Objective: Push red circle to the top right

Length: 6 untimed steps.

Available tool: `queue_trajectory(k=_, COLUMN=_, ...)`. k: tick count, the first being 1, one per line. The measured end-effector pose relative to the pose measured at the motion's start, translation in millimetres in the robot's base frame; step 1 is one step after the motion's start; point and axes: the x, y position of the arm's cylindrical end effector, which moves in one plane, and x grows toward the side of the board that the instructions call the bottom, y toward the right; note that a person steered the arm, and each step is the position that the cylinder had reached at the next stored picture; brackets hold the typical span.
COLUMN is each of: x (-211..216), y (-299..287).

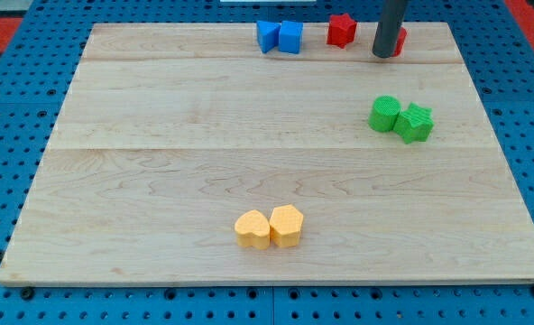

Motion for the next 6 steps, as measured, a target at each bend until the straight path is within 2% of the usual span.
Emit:
queue_trajectory(k=2, x=38, y=18)
queue_trajectory(k=4, x=29, y=18)
queue_trajectory(k=6, x=-4, y=37)
